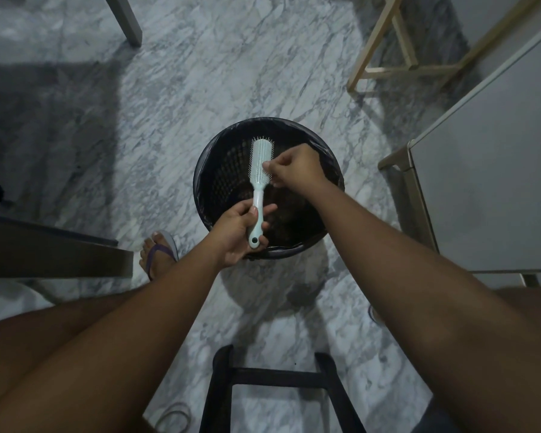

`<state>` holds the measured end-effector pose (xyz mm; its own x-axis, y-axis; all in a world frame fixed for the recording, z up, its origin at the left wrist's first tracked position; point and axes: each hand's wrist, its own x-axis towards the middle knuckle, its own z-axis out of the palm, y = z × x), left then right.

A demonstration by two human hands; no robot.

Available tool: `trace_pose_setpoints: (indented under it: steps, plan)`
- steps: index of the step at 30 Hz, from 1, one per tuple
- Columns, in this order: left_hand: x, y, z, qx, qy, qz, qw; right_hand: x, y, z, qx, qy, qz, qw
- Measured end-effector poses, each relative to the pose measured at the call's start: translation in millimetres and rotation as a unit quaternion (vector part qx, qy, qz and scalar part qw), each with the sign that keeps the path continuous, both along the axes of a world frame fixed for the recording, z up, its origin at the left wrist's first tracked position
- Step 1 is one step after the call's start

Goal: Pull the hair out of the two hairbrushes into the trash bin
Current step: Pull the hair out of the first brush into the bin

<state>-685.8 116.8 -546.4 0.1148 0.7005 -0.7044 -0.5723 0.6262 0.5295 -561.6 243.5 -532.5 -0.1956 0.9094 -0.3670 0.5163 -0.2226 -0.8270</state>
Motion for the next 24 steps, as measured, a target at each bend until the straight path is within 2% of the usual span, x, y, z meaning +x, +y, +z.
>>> trace_pose_setpoints:
  steps: [3, 7, 10, 11, 13, 15, 17, 18, 22, 24]
  plan:
    - [1, 0, -1, 0.004, 0.000, 0.002, 1.000, 0, 4, 5, 0.018, -0.021, -0.002, 1.000]
    - [4, 7, 6, 0.016, -0.006, -0.002, 1.000, -4, 4, 9, 0.004, -0.013, -0.073, 0.997]
    - [8, 8, 9, 0.009, -0.021, 0.013, 1.000, -6, 10, 18, -0.056, 0.081, -0.212, 0.972]
    - [8, 7, 8, 0.007, -0.020, 0.014, 1.000, -6, 13, 20, -0.064, 0.102, -0.229, 0.966]
    - [7, 2, 3, 0.005, -0.014, 0.008, 1.000, -4, 16, 18, -0.049, 0.095, -0.193, 0.975]
    - [6, -2, -1, 0.005, -0.002, -0.005, 1.000, -1, 17, 10, 0.007, 0.033, -0.069, 0.997]
    - [7, -5, -2, 0.009, 0.029, -0.032, 0.999, 1, 18, 5, 0.054, -0.051, 0.053, 0.996]
    - [7, -6, -2, 0.011, 0.044, -0.045, 0.998, 0, 19, 5, 0.073, -0.066, 0.083, 0.992]
    - [5, -14, -4, 0.018, 0.055, -0.063, 0.996, -3, 31, 9, 0.110, -0.094, 0.047, 0.988]
    - [1, -14, -5, 0.019, 0.048, -0.060, 0.997, -4, 33, 7, 0.077, -0.061, -0.004, 0.995]
